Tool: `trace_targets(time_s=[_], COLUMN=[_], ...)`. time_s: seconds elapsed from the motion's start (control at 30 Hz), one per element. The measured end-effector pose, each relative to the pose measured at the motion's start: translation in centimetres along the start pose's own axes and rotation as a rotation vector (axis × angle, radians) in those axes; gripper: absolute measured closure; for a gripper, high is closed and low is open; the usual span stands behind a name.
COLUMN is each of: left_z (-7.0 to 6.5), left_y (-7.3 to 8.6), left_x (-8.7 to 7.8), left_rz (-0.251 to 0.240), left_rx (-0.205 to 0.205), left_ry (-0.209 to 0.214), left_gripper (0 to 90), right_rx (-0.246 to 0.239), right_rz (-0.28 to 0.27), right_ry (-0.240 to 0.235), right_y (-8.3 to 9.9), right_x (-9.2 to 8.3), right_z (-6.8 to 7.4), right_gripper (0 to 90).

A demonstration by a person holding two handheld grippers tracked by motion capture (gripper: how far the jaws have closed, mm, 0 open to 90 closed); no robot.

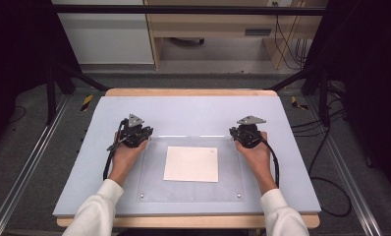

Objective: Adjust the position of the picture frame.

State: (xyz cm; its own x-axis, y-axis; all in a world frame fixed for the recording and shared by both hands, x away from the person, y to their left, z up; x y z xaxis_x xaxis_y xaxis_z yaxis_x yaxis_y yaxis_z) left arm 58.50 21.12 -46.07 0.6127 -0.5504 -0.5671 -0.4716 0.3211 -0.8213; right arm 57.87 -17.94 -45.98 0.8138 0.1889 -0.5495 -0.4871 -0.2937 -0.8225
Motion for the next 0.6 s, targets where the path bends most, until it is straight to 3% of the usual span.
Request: trace_targets(time_s=[0.33,0.6], left_z=[-0.33,-0.35], left_y=[0.24,0.0], left_x=[-0.03,0.0], left_rz=[-0.043,-0.021], left_rx=[-0.021,-0.043], left_ry=[-0.017,-0.02], left_gripper=[83.8,84.5], right_rx=[0.015,0.013], right_rz=[-0.023,-0.016], right_ry=[-0.003,-0.002], right_y=[0.27,0.2], right_x=[0.04,0.05], right_z=[-0.08,-0.05], right_gripper=[85.1,85.4])
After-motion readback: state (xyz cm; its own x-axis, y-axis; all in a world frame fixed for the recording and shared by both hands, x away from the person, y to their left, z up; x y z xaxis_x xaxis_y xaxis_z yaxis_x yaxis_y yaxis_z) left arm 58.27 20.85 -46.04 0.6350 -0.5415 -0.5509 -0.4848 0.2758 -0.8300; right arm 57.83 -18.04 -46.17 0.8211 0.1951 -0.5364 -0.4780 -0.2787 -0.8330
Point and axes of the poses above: each handheld gripper's, and its own axes: x roughly forward along the jaws, y roughly out of its underside, z roughly to its left, the point moved 1 cm from there along x, roughly forward along the jaws, and after that the axes turned 11 degrees about y, right-handed, at the moved point
